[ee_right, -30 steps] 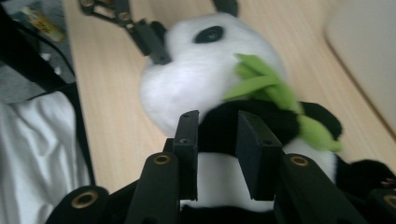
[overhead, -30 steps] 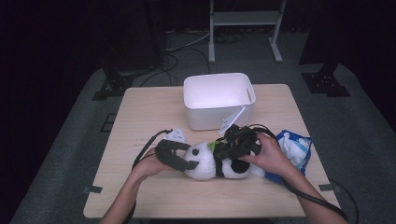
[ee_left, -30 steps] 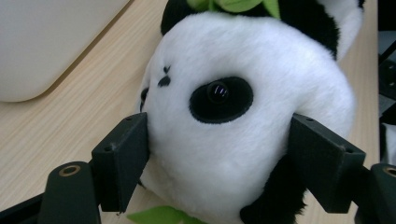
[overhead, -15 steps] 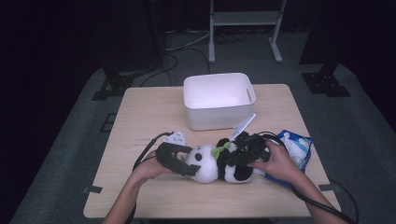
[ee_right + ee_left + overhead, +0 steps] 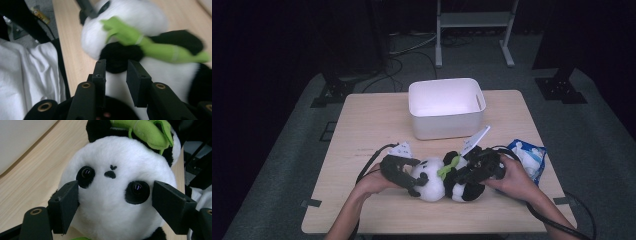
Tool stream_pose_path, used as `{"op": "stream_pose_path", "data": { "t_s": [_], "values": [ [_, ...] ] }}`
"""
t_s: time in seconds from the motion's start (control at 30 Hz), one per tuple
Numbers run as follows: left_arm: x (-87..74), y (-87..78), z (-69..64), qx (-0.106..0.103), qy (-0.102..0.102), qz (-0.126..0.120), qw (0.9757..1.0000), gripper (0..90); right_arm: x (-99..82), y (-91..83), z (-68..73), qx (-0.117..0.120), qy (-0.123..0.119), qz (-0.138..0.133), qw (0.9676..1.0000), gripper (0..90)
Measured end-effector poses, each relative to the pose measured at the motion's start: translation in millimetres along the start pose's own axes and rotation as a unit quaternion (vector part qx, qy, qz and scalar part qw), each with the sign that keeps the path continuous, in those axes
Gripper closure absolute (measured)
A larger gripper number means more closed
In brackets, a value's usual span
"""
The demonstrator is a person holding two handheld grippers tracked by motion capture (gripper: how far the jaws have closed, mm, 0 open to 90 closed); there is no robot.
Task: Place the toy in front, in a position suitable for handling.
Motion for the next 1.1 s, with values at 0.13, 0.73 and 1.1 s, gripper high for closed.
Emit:
{"op": "stream_pose_path", "data": {
  "t_s": [0.13, 0.73, 1.1],
  "values": [
    [-1.1, -0.4, -3.0, 0.003, 0.011, 0.006, 0.9999, 21.7, -3.0, -5.0, -10.4, -0.013, 0.012, 0.003, 0.9998, 67.5],
    [-0.8, -31.1, 5.1, 0.004, -0.015, -0.042, 0.9990, 16.6, -8.2, -34.1, -31.4, -0.032, 0.041, -0.033, 0.9981, 57.0],
    [-11.3, -55.0, 31.5, 0.050, -0.047, -0.060, 0.9959, 8.9, 9.9, -45.7, -77.5, -0.051, 0.058, -0.044, 0.9960, 50.7]
  ]
}}
Point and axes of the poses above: each handheld gripper's, and its own axes: y roughly forward along the jaws, x roughly out of its top, z roughly to its left, the point moved 5 cm from there along y, roughly forward along the jaws, and after that the axes turned 11 degrees about -y, right-handed, at the moved point
